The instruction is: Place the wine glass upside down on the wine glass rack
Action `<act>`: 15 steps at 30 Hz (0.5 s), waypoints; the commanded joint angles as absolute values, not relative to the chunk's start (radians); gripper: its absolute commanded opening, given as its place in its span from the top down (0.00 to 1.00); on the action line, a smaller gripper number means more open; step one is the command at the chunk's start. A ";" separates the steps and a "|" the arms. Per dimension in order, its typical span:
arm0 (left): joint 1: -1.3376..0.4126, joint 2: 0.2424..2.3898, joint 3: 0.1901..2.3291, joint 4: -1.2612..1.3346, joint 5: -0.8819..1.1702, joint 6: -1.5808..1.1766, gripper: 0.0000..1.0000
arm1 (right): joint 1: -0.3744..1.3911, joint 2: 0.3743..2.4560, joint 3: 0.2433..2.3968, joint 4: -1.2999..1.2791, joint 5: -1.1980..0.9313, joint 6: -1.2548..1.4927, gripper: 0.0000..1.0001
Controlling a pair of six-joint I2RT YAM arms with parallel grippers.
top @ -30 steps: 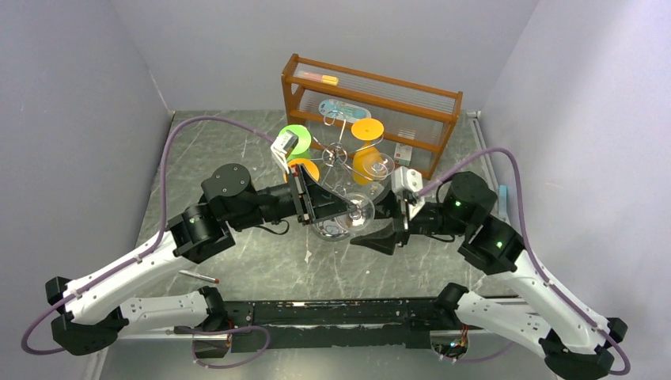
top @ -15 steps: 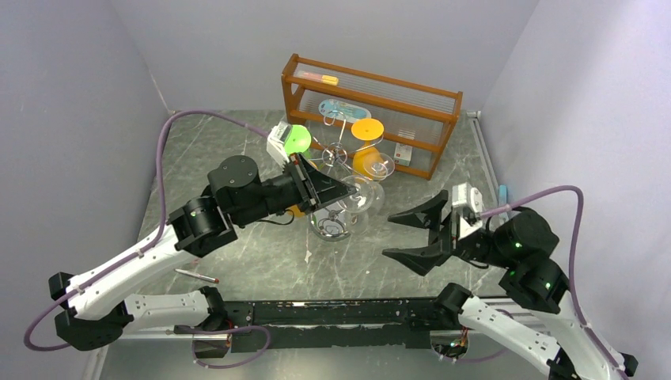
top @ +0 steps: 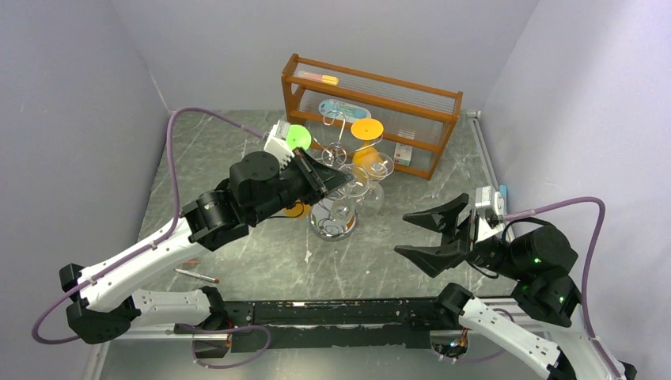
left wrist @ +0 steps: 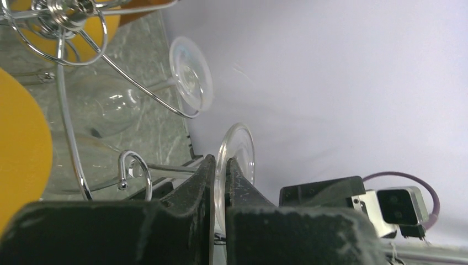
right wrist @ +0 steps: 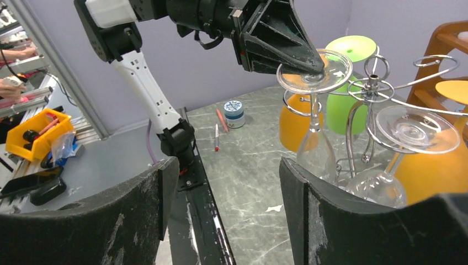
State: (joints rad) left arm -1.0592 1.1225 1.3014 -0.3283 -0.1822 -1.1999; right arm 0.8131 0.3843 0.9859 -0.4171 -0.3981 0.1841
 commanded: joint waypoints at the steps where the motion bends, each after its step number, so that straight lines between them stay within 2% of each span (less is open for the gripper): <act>1: -1.054 1.126 1.362 -0.355 -0.301 -1.183 0.95 | 0.818 0.375 0.972 -0.440 -0.355 0.199 0.29; 15: -1.020 1.168 1.363 -0.329 -0.301 -1.190 0.95 | 0.818 0.379 0.961 -0.417 -0.331 0.210 0.29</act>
